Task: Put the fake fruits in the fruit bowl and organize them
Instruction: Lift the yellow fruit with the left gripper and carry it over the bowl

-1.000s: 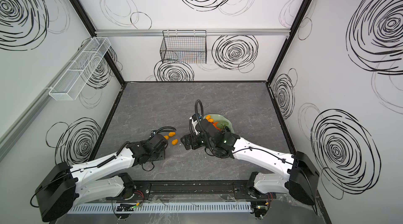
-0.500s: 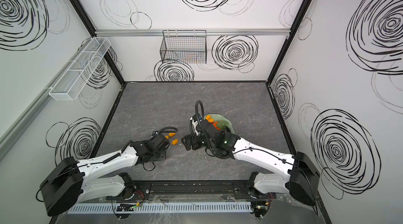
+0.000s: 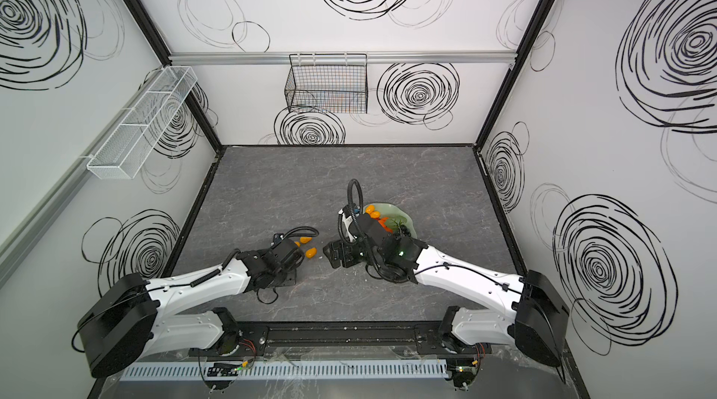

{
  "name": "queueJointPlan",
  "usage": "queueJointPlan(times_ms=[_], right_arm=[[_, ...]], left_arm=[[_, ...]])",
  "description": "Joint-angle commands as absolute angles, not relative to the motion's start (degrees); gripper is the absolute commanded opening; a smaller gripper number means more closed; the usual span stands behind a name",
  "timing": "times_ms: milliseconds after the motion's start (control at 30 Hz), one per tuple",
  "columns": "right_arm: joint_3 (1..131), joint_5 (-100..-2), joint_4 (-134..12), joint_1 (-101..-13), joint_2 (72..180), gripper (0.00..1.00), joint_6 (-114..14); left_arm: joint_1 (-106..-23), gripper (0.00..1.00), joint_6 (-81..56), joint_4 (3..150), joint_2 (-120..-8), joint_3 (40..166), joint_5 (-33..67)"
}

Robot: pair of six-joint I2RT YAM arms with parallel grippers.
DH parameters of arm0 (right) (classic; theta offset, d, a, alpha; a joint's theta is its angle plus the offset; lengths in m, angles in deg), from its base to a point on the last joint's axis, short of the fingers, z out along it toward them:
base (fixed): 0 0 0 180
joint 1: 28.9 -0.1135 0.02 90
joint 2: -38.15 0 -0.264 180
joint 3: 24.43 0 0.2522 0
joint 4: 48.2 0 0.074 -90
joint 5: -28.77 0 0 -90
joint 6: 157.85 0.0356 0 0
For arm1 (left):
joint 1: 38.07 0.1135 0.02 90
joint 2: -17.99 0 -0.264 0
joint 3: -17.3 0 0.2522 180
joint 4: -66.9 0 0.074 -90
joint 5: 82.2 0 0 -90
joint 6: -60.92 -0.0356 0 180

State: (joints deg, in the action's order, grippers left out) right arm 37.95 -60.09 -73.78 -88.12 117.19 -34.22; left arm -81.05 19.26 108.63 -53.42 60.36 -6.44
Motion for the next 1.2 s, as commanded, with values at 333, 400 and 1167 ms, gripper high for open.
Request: queueJointPlan(times_ms=[333,400,1167], right_arm=[[34.35,-58.06,-71.53,-83.68,113.02,0.90,-30.71],[33.40,-57.34,-71.19,-82.25,111.87,0.90,-30.33],[23.65,-50.33,-73.81,-62.06,97.28,0.90,-32.65]], left_arm=[[-82.58,0.31,17.95,110.36,-50.52,62.72,-9.03],[-82.71,0.31,17.47,111.33,-50.09,63.59,-9.58],[-89.82,0.32,12.19,112.47,-62.12,87.19,-10.78]])
